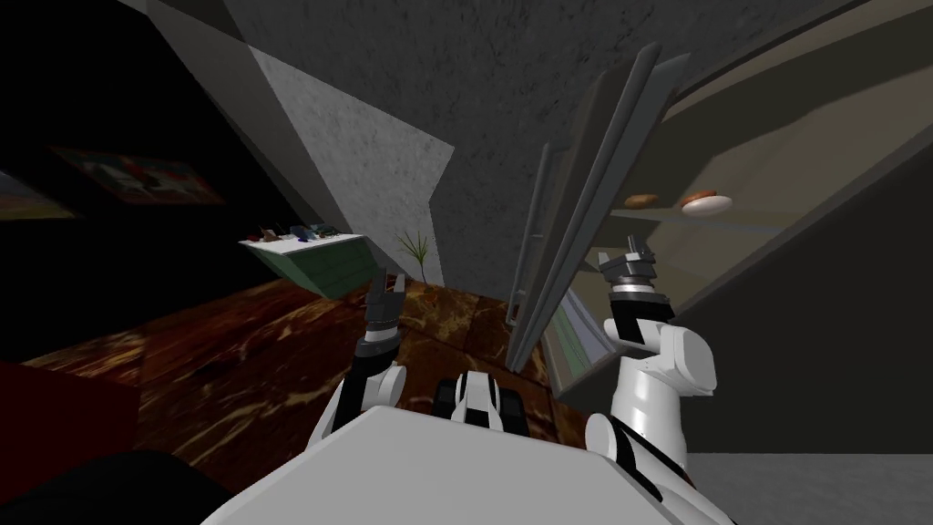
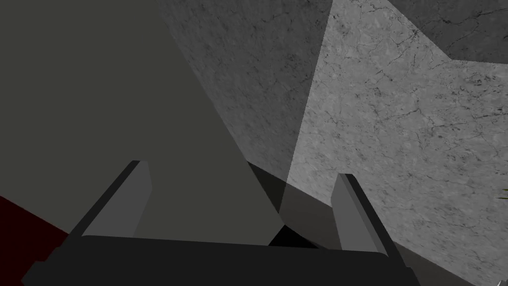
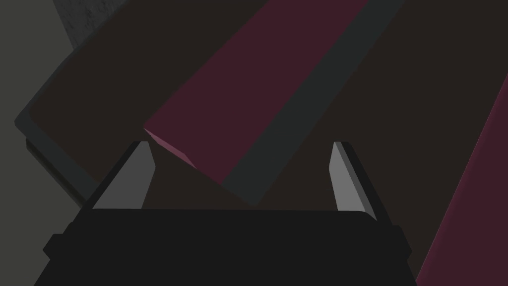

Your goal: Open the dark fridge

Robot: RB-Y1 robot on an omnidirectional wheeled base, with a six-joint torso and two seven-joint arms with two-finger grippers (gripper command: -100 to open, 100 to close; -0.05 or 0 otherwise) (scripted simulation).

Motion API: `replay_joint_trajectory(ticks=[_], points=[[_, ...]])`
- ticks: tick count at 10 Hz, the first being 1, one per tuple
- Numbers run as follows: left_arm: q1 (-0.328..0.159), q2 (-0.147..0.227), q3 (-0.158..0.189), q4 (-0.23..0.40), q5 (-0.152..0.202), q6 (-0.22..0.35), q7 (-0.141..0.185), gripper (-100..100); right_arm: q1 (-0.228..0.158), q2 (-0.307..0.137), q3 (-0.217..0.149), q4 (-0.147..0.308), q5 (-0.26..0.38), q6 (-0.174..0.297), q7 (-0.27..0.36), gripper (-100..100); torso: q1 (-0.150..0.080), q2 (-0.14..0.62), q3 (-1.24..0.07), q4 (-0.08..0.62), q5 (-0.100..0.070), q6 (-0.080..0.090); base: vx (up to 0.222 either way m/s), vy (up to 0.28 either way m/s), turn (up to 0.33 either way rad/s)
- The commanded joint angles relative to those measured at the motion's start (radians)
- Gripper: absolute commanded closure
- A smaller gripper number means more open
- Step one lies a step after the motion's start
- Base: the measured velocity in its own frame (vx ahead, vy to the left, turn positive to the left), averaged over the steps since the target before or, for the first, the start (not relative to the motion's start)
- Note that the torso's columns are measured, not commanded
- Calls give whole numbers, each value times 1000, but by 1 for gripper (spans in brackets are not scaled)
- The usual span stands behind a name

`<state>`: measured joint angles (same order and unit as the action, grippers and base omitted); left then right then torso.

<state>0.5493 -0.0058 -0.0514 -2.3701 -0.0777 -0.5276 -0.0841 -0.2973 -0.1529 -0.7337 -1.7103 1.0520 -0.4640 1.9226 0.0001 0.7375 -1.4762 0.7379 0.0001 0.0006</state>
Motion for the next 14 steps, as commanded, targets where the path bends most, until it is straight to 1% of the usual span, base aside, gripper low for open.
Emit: replay_joint_trajectory(ticks=[1, 2, 3, 4, 5, 6, 7, 8, 9, 10, 11, 12, 13, 14], points=[[0, 0, 0, 0, 0, 0, 0, 0, -36, -26, -63, 43, -1, 6, 13, -100, 0, 1, 0, 0, 0, -1, -91, 21, 179], [0, 0, 0, 0, 0, 0, 0, 0, -74, -50, -94, 76, -2, 9, 29, -100, 0, 0, 0, 0, 0, 0, -107, 56, 311], [0, 0, 0, 0, 0, 0, 0, 0, -74, -50, -115, 90, -2, 9, 29, -100, 2, 1, 0, 0, 0, -1, -93, 39, 195], [0, 0, 0, 0, 0, 0, 0, 0, -69, -45, -103, 81, -4, 6, 28, -100, 0, 0, 0, 0, 0, 0, -34, 12, 14], [0, 0, 0, 0, 0, 0, 0, 0, -36, -26, -63, 43, -1, 6, 13, 100, -2, -2, -1, -1, -1, 0, 75, -31, -327], [1, 0, 0, 0, 0, 0, 0, 0, -5, -2, -35, 19, 1, 4, -3, 100, -4, -6, -4, -2, -1, 1, 151, -92, -449], [1, 0, 0, 0, 0, 0, 0, 0, 3, -2, -11, -3, 1, 4, -3, 100, -6, -7, -5, -2, -2, 0, 143, -58, -317], [1, 0, 0, 0, 0, 0, 0, 0, 42, 21, 24, -38, 3, 2, -20, 100, -1, -4, -3, -1, -1, -1, 143, -22, -396], [1, 0, 0, 0, 0, 0, 0, 0, 42, 21, 41, -50, 3, 2, -20, 100, 2, 0, 0, 0, 0, 0, 104, -9, -157], [0, 0, 0, 0, 0, 0, 0, 0, 81, 45, 77, -85, 5, 0, -36, 100, 3, 4, 2, 1, 1, -2, 110, -17, -283], [1, 0, 0, 0, 0, 0, 0, 0, 81, 45, 93, -97, 5, 0, -36, 100, 1, 3, 2, 1, 0, 0, 93, -6, -190], [0, 0, 0, 0, 0, 0, 0, 0, 119, 69, 138, -140, 7, -3, -53, 100, 0, 3, 2, 1, 0, -1, 103, -3, -373], [1, 0, 0, 0, 0, 0, 0, 0, 119, 69, 145, -143, 7, -3, -53, 100, 0, 1, 1, 0, 0, 0, 93, 3, -180], [0, 0, 0, 0, 0, 0, 0, 0, 158, 93, 182, -183, 8, -5, -69, 100, 0, 0, 0, 0, 0, -2, 120, -19, -328]])
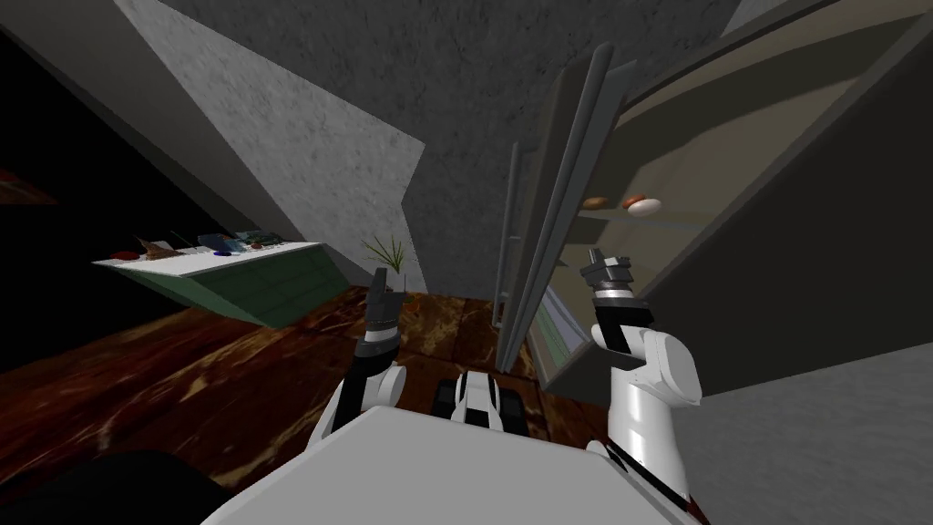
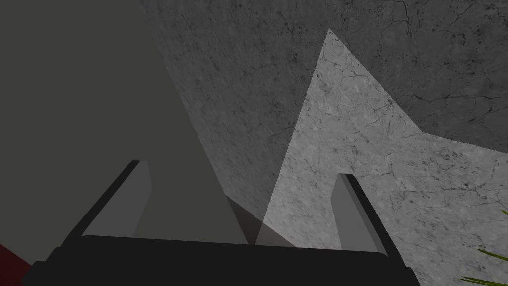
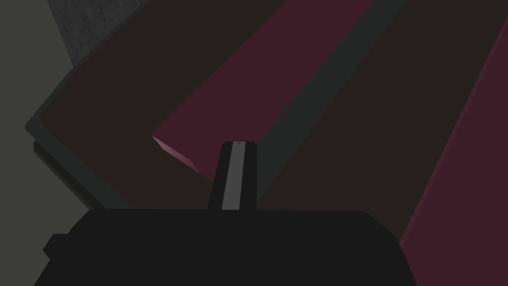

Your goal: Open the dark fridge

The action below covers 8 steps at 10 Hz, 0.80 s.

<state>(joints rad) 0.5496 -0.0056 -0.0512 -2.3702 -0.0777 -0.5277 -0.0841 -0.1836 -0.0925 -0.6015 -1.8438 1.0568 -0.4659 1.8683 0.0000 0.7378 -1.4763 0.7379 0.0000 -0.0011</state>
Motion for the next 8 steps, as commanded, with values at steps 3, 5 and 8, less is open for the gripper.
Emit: replay_joint_trajectory(ticks=[3, 5, 8], points=[[0, 0, 0, 0, 0, 0, 0, 0, 83, 57, 117, -103, 5, -6, -31, 100, 1, -1, 0, 0, 0, 0, 106, 0, -209], [0, 0, 0, 0, 0, 0, 0, 0, 122, 81, 169, -150, 7, -8, -47, 100, -1, 1, 1, 0, 0, 2, 100, -1, -272], [0, 0, 0, 0, 0, 0, 0, 0, 199, 128, 255, -234, 11, -12, -80, 100, 1, 0, 0, 0, 0, 0, 112, 8, -268]])
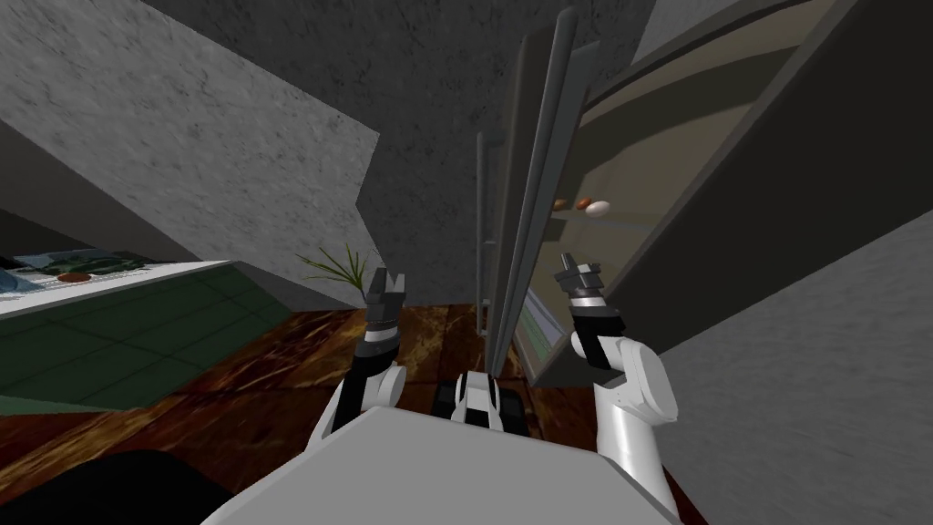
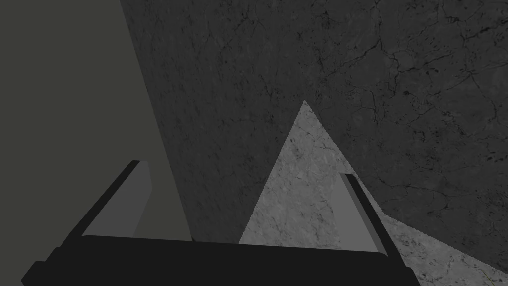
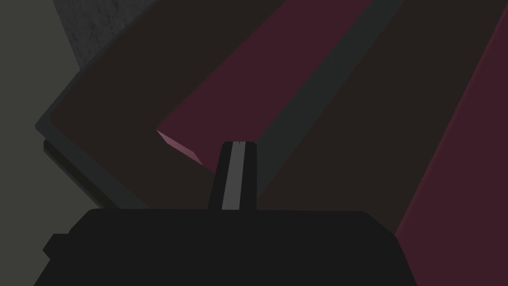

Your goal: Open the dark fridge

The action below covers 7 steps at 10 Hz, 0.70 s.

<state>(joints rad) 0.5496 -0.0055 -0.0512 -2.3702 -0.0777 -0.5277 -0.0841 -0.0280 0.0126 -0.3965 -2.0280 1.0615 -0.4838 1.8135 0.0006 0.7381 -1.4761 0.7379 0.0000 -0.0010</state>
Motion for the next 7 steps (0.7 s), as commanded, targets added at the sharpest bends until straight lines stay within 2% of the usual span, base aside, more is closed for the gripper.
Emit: replay_joint_trajectory(ticks=[1, 2, 3, 7], points=[[0, 0, 0, 0, 0, 0, 0, 0, 44, 23, 68, -59, 6, 6, -25, 100, 1, 0, 0, 0, 0, 1, 88, 29, -189], [0, 0, 0, 0, 0, 0, 0, 0, 41, 21, 58, -55, 9, 11, -26, 100, 0, 1, 1, 0, 0, 0, 30, 13, -12], [0, 0, 0, 0, 0, 0, 0, 0, 43, -20, 60, -56, 7, 10, -25, -100, -1, 3, 2, 1, 0, 1, 11, 16, -3], [0, 0, 0, 0, 0, 0, 0, 0, 44, -120, 53, -54, 0, 16, -21, -100, 1, -1, 0, 0, 0, 1, 8, 49, -16]])
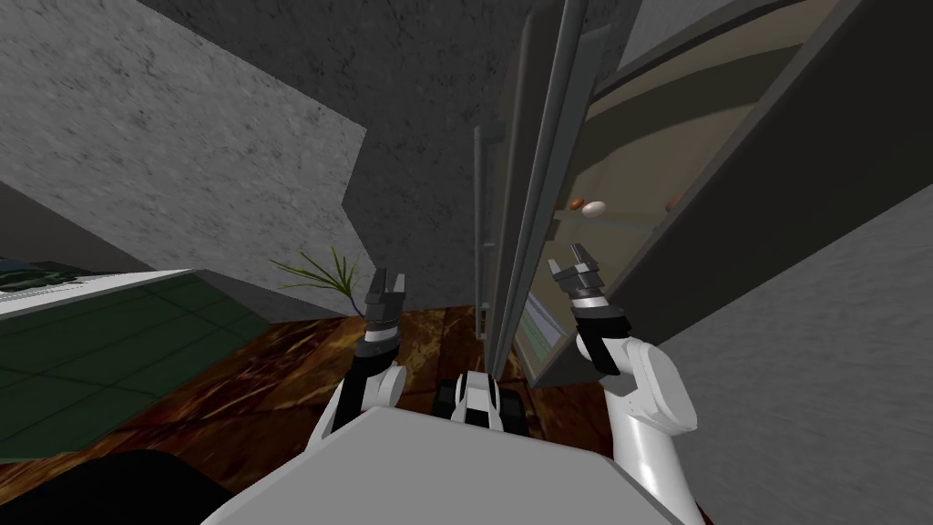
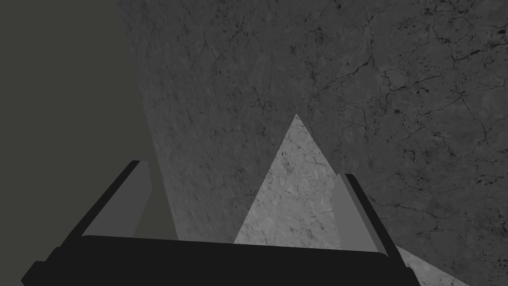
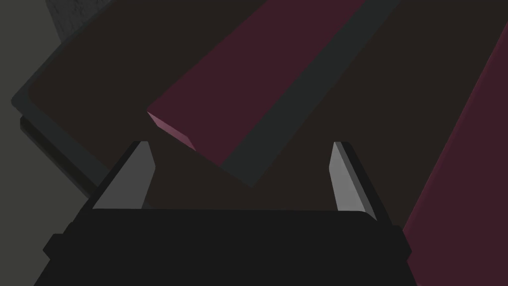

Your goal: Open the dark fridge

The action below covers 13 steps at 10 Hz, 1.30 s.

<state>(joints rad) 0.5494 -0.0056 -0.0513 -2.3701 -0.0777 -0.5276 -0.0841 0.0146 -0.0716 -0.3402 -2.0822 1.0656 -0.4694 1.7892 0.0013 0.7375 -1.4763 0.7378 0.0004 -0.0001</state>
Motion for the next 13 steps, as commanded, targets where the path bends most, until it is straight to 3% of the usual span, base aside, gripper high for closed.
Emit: replay_joint_trajectory(ticks=[1, 4, 13], points=[[0, 0, 0, 0, 0, 0, 0, 0, 2, -52, -6, 0, -6, 4, 5, -100, 0, 0, 0, 0, 0, 0, 17, 71, -24], [0, 0, 0, 0, 0, 0, 0, 0, 7, -96, -25, 0, -21, 17, 18, -100, 3, 0, 0, 0, 1, 0, 30, 171, -50], [0, 0, 0, 0, 0, 0, 0, 0, 22, -92, -84, -20, -58, 53, 76, -100, -2, 2, 1, 1, 0, 0, 38, 203, -51]])
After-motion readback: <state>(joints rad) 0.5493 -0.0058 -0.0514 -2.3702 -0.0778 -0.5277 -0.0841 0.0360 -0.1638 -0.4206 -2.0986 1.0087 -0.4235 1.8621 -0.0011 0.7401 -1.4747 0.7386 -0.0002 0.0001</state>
